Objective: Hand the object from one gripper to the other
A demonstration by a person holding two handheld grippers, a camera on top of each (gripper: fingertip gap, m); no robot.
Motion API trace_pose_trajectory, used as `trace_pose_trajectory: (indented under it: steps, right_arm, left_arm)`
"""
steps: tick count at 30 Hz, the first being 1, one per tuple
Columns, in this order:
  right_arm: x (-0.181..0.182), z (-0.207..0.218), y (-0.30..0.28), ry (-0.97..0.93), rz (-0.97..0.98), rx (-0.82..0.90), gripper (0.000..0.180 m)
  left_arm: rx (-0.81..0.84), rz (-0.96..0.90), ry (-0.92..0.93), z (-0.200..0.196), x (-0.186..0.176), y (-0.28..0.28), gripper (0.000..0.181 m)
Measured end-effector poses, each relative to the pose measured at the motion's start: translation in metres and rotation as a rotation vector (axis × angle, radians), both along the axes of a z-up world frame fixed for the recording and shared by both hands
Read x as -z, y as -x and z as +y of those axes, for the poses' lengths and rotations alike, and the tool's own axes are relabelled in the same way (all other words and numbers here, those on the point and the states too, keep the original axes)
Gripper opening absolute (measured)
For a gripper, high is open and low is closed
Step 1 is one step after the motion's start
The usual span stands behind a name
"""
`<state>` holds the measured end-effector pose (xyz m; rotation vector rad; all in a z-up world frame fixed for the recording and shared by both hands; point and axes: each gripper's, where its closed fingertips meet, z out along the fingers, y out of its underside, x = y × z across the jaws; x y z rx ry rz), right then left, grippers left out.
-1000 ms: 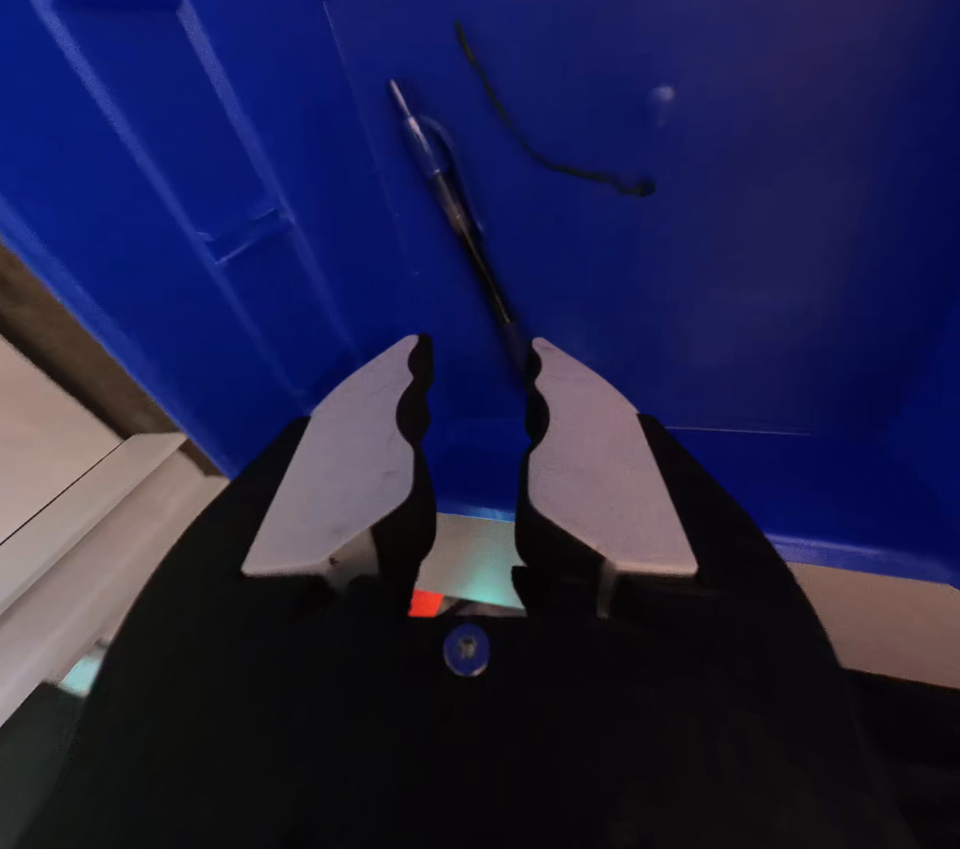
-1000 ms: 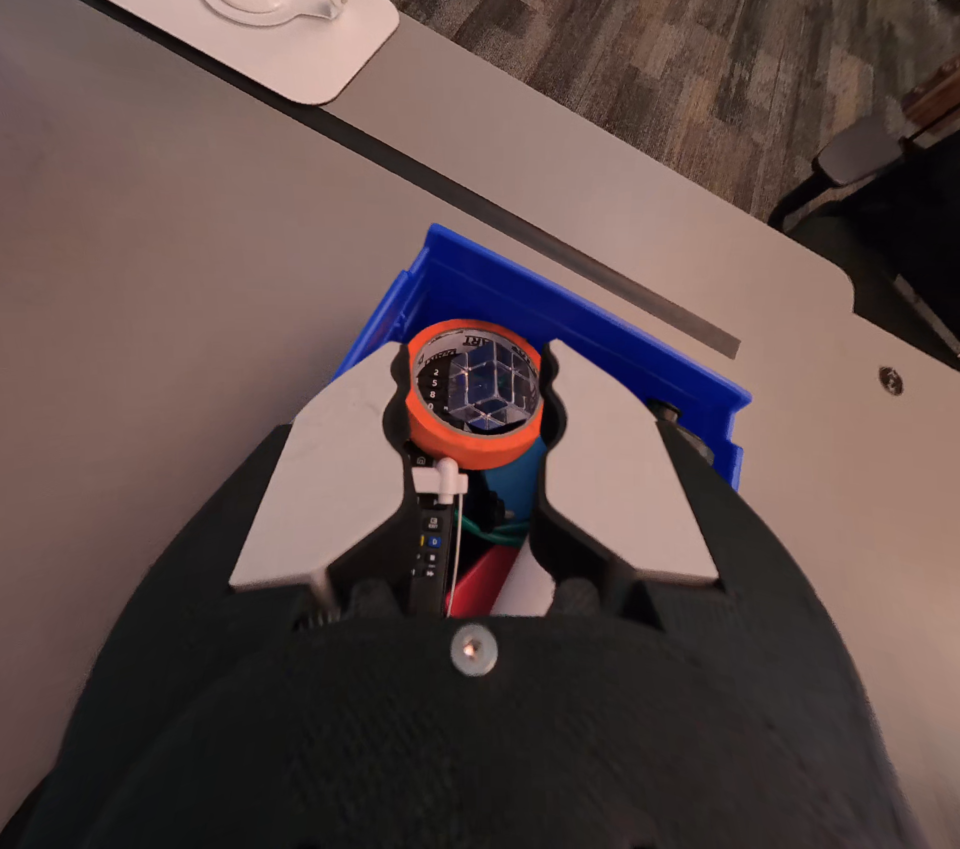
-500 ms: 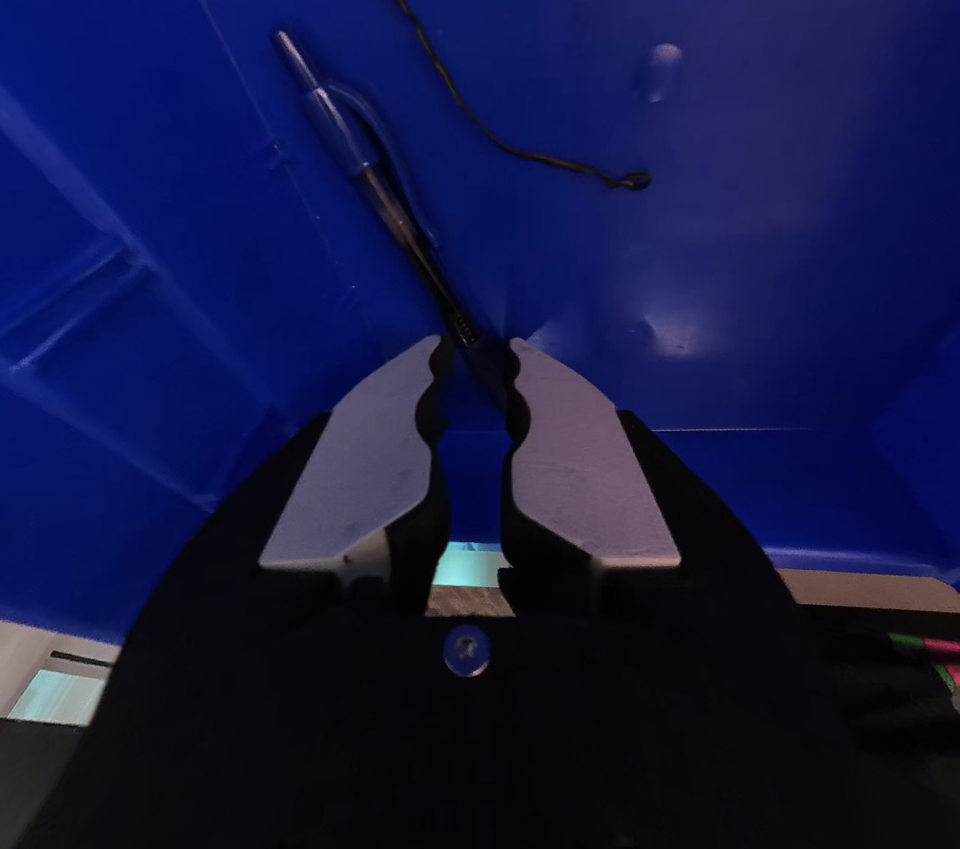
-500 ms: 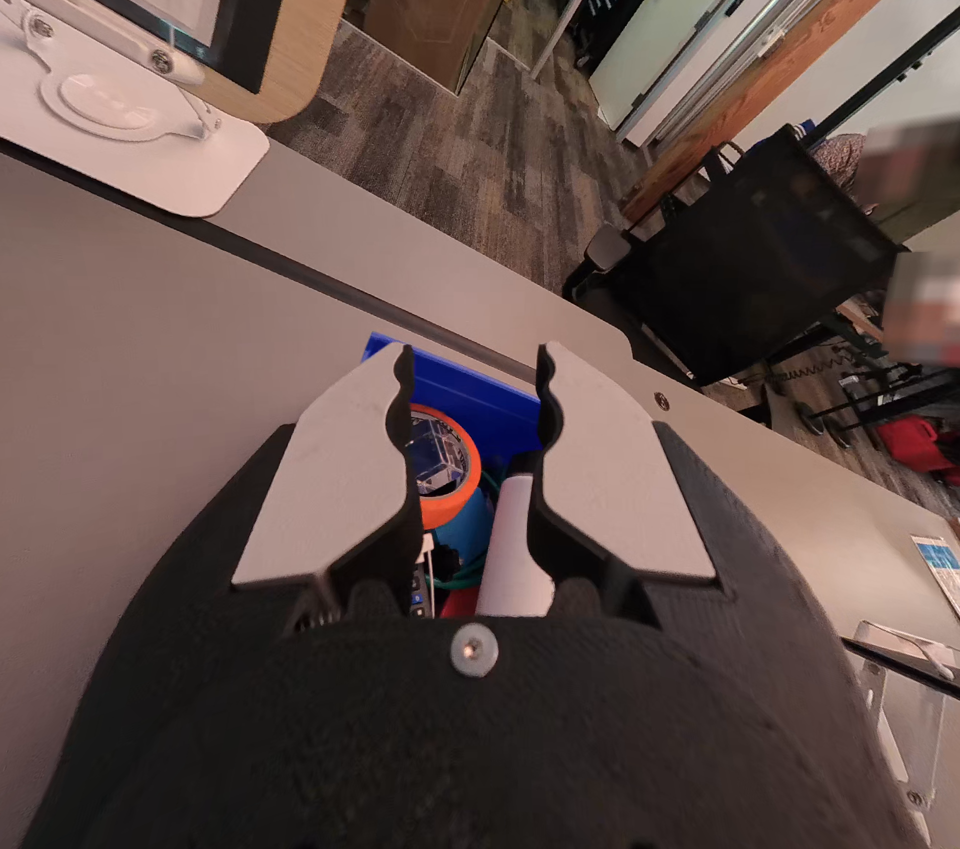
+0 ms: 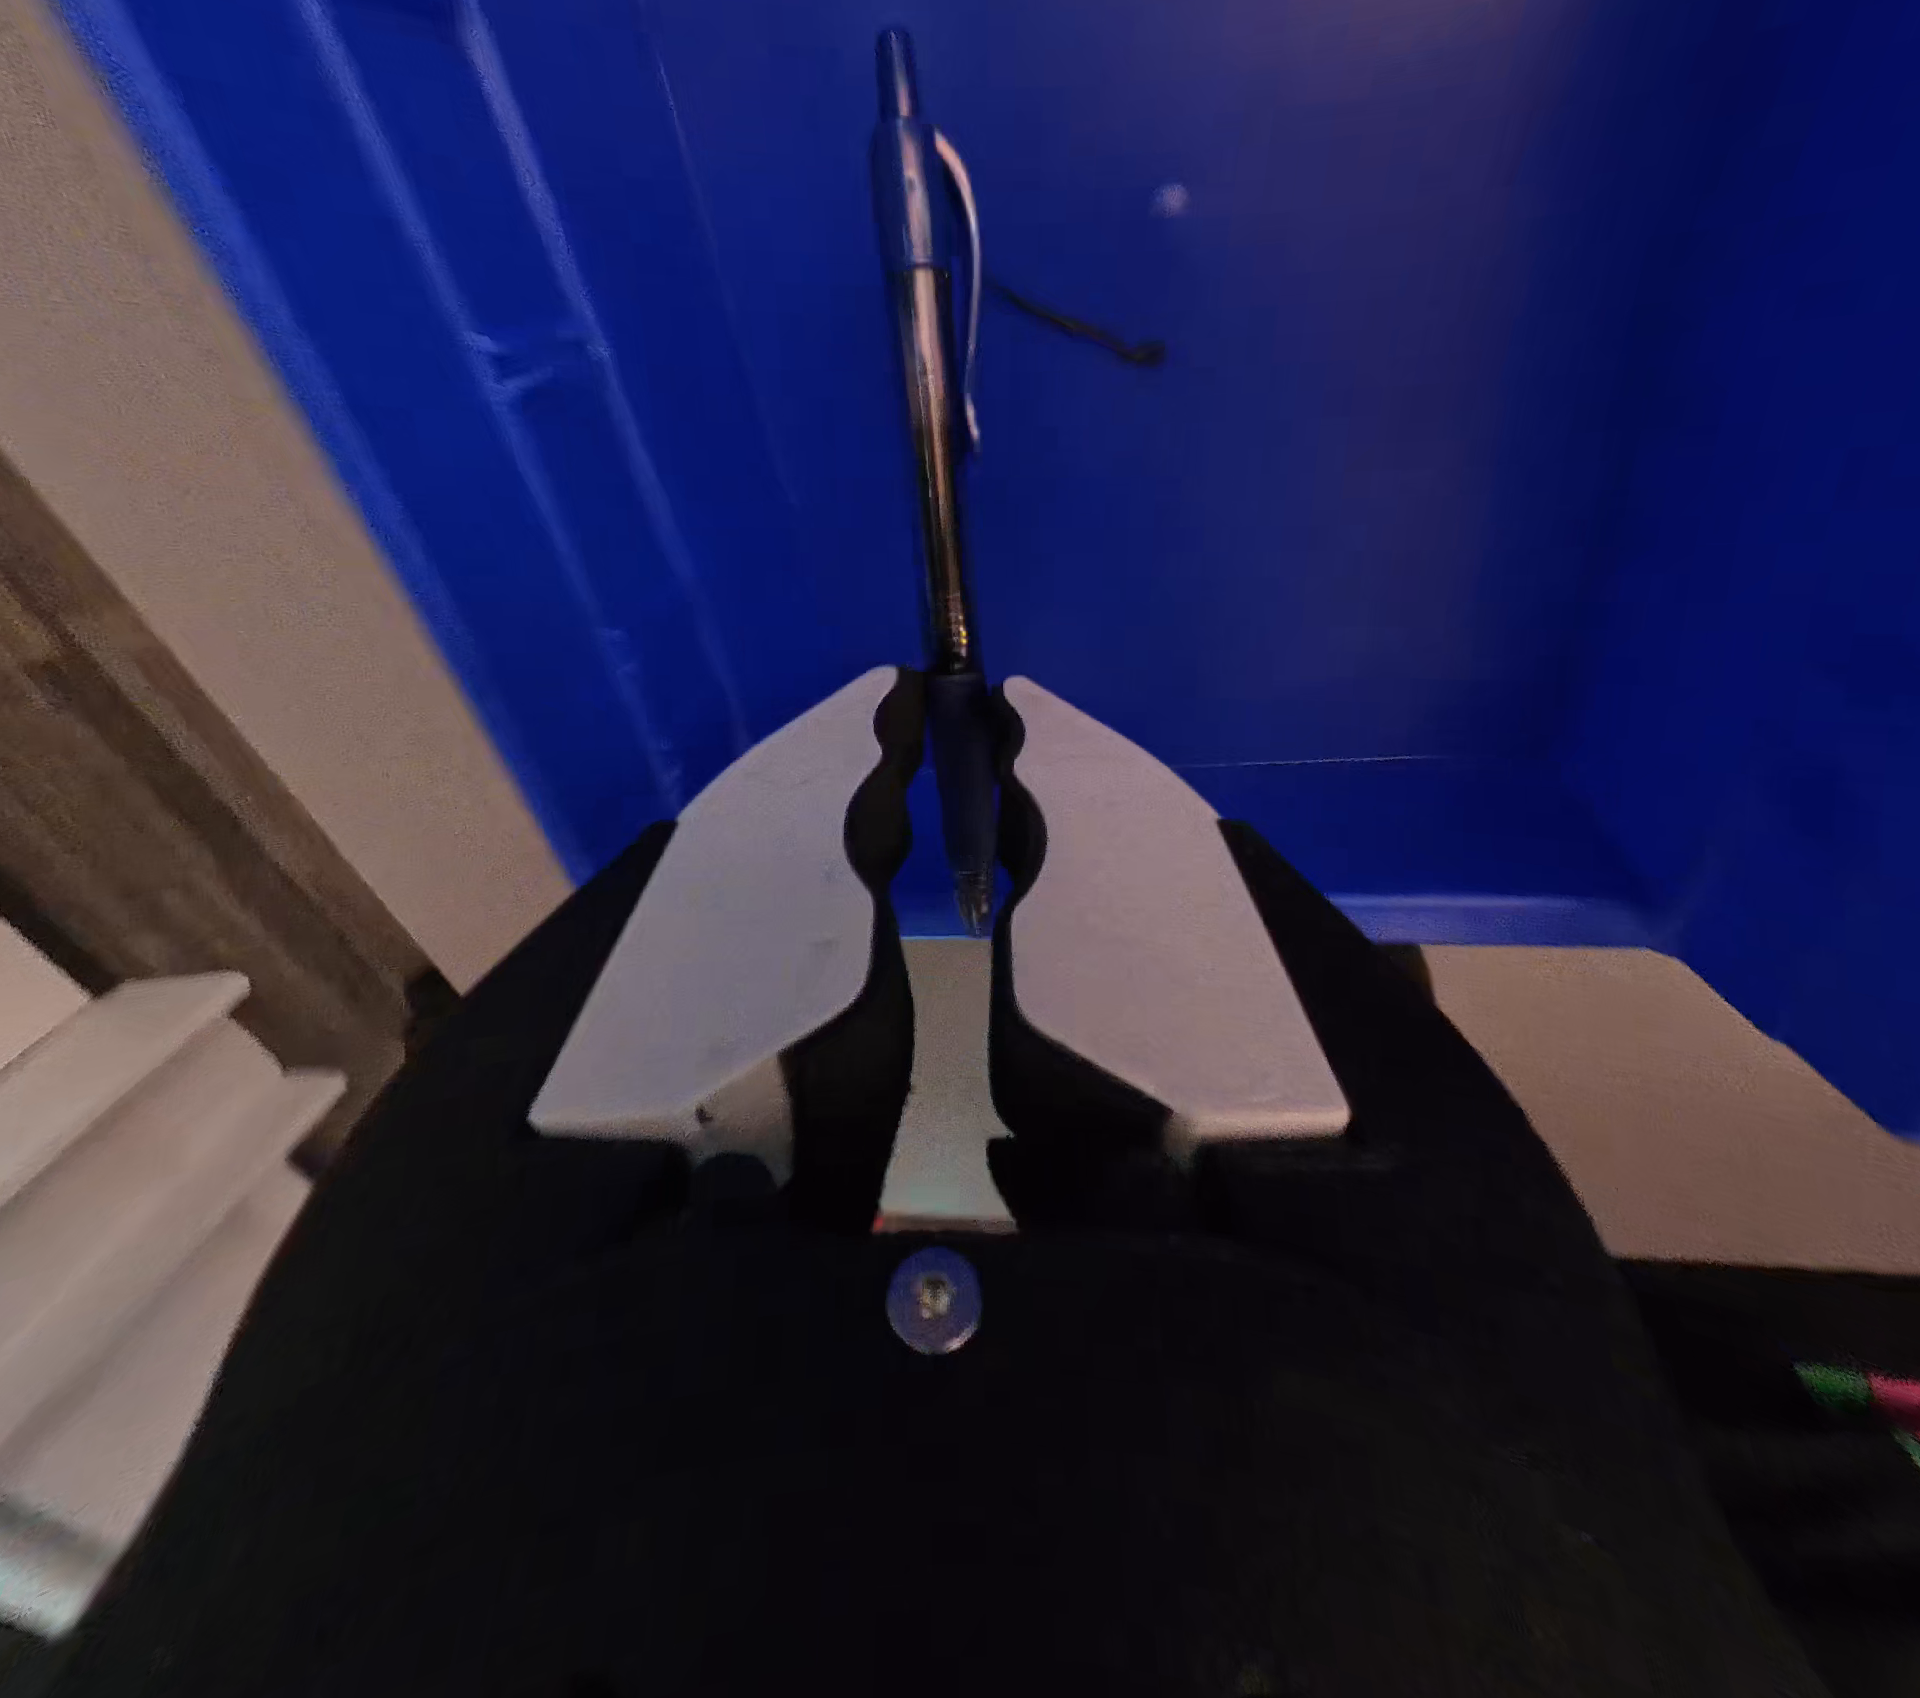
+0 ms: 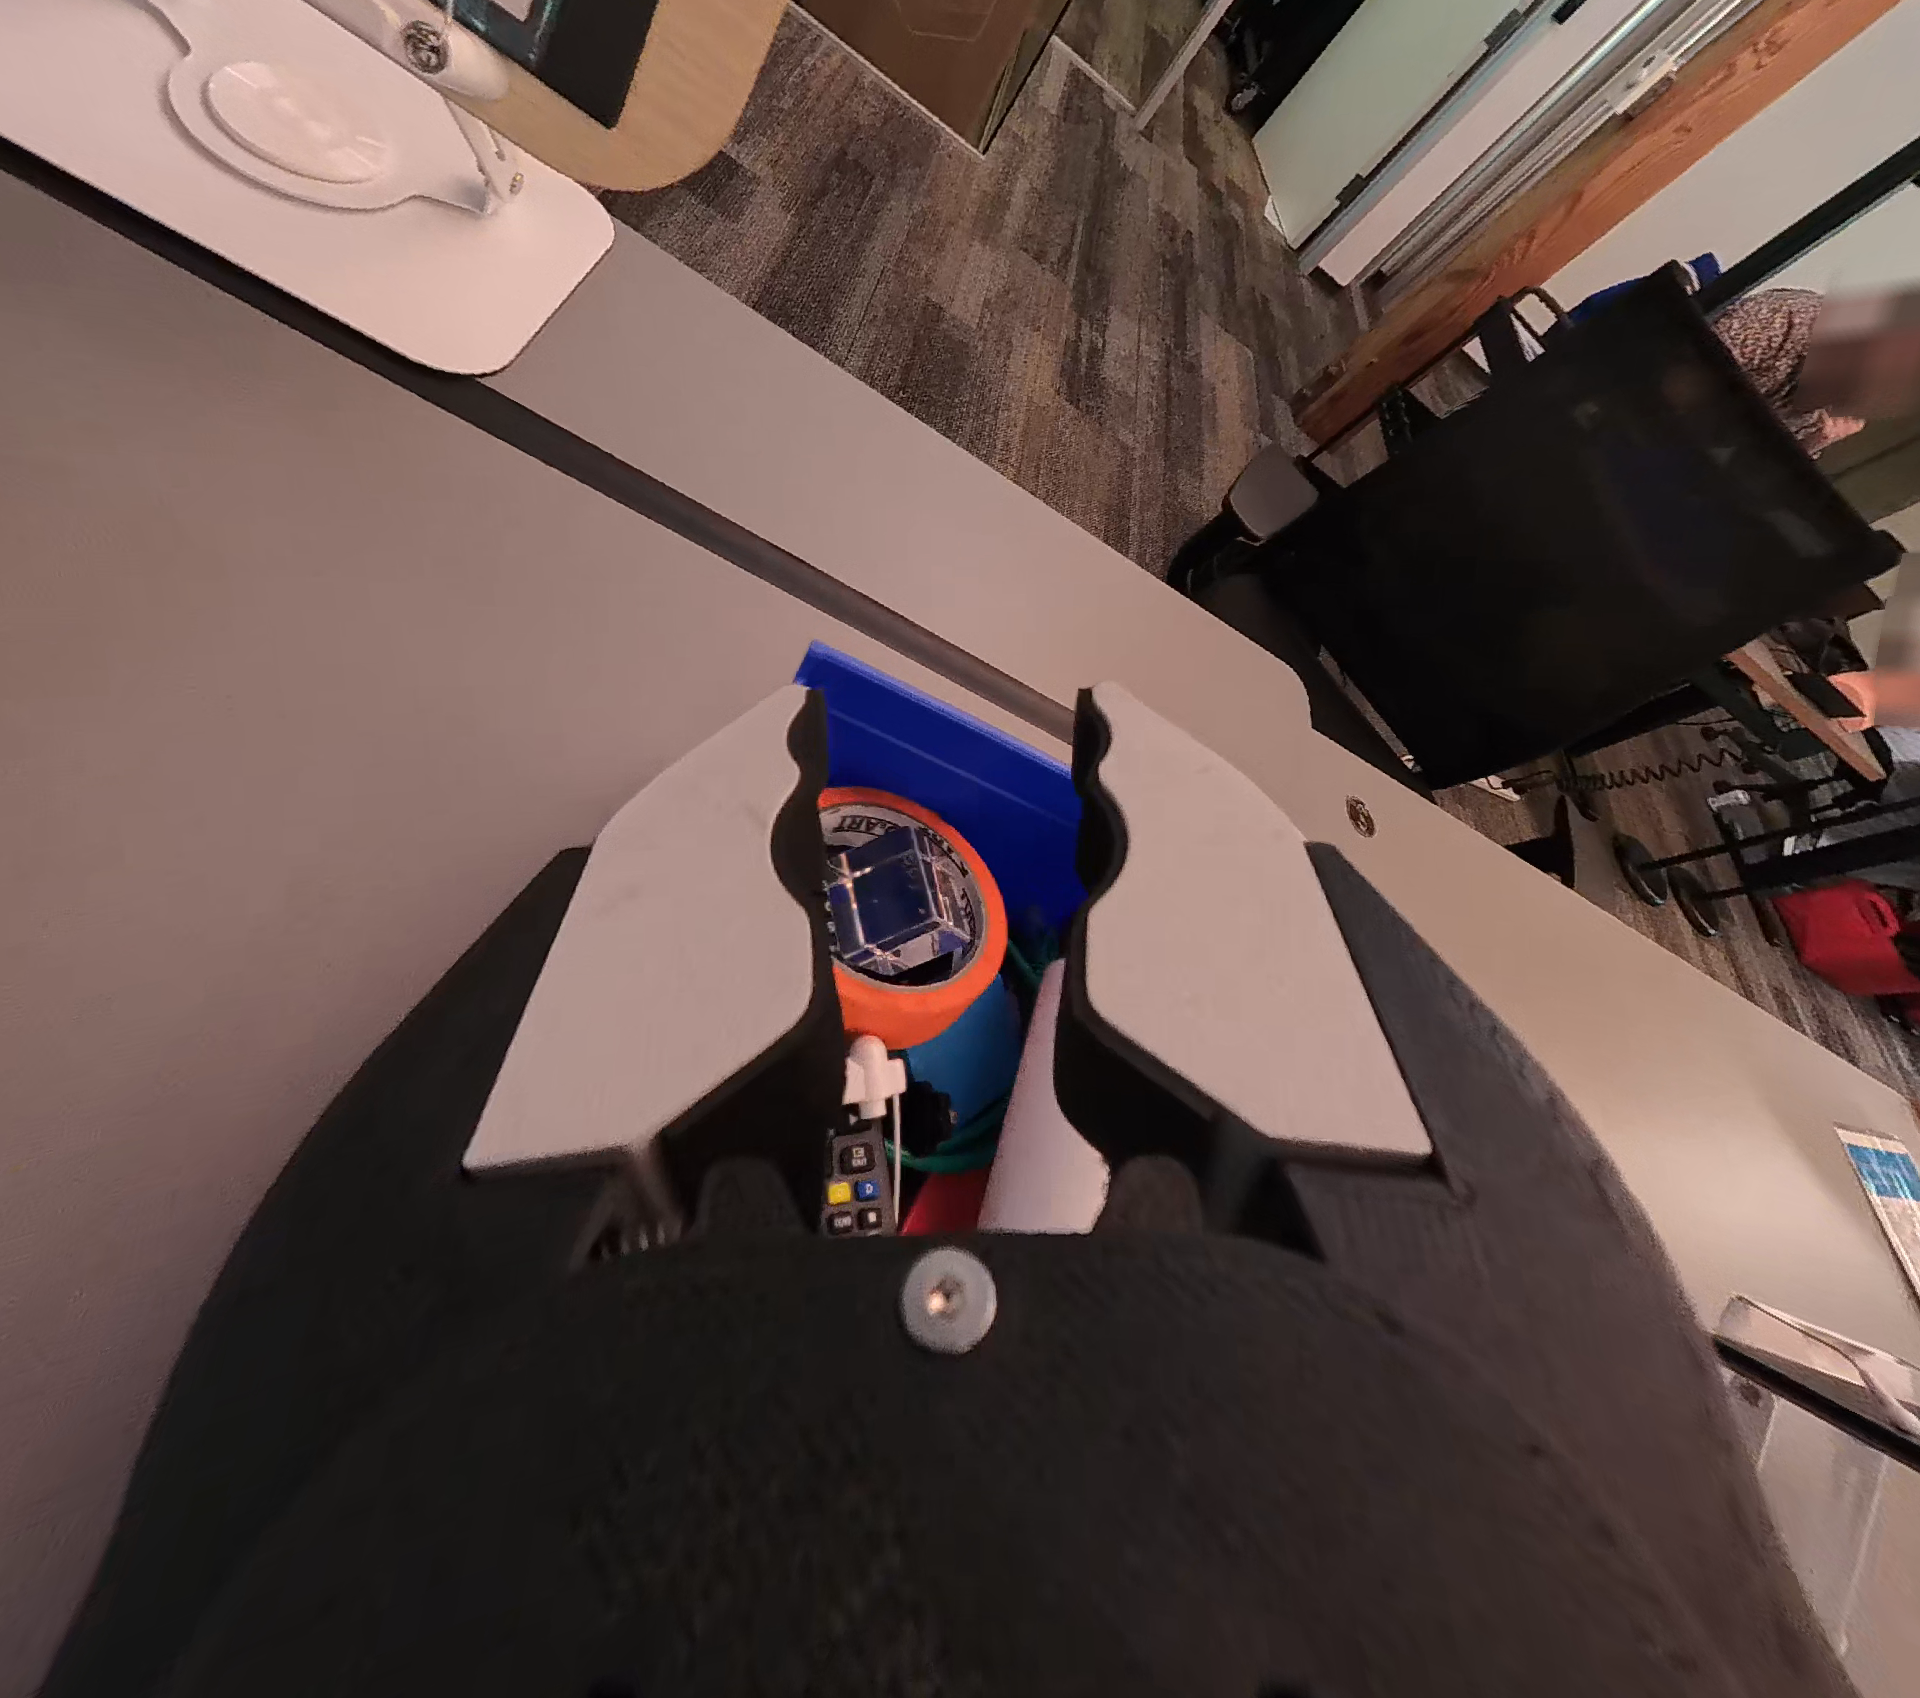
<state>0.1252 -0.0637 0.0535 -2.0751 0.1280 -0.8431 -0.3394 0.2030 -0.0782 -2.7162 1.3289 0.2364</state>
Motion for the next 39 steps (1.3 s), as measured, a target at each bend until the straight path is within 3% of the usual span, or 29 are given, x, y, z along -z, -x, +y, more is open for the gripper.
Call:
trace_pose_trajectory:
  steps: [3, 6, 11, 15, 20, 26, 27, 28, 29, 33, 35, 37, 39]
  right_arm:
    - [0.001, 0.007, 0.008, 0.000, 0.005, -0.036, 0.046]
    - [0.002, 0.019, 0.025, -0.007, -0.003, -0.132, 0.047]
    - [-0.011, 0.052, 0.118, -0.117, -0.080, -0.611, 0.049]
    - [-0.011, 0.055, 0.206, -0.138, -0.347, -0.935, 0.048]
    - [0.001, 0.068, 0.234, -0.086, -0.671, -0.875, 0.043]
    - [0.029, 0.077, 0.242, 0.008, -0.724, -0.916, 0.040]
    - [0.030, 0.076, 0.245, 0.003, -0.729, -0.929, 0.034]
    - [0.029, 0.075, 0.247, -0.005, -0.735, -0.941, 0.017]
    - [0.030, 0.073, 0.249, 0.007, -0.728, -0.960, 0.016]
    - [0.027, 0.073, 0.243, -0.015, -0.567, -0.956, 0.012]
    - [0.021, 0.076, 0.236, -0.094, -0.424, -0.936, 0.011]
    - [0.012, 0.079, 0.229, -0.213, -0.135, -0.933, 0.011]
    - [0.000, 0.078, 0.233, -0.349, 0.305, -0.978, 0.011]
  left_arm:
    - [0.125, -0.250, -0.126, -0.005, -0.041, -0.044, 0.011]
    - [0.293, -0.539, -0.140, -0.026, -0.074, -0.099, 0.012]
    - [0.580, -0.868, 0.068, -0.103, -0.112, -0.156, 0.011]
    - [0.717, -0.869, 0.137, -0.143, -0.114, -0.169, 0.011]
    - [0.807, -0.813, 0.198, -0.176, -0.102, -0.182, 0.011]
    - [0.880, -0.806, 0.291, -0.209, -0.097, -0.193, 0.011]
    - [0.888, -0.808, 0.307, -0.213, -0.096, -0.194, 0.011]
    - [0.894, -0.810, 0.328, -0.215, -0.096, -0.193, 0.011]
    - [0.898, -0.817, 0.353, -0.217, -0.097, -0.192, 0.011]
    - [0.851, -1.039, 0.418, -0.215, -0.135, -0.198, 0.014]
    - [0.781, -1.291, 0.363, -0.200, -0.179, -0.206, 0.034]
    - [0.750, -1.536, 0.293, -0.190, -0.215, -0.202, 0.044]
    - [0.735, -1.659, 0.171, -0.178, -0.231, -0.197, 0.056]
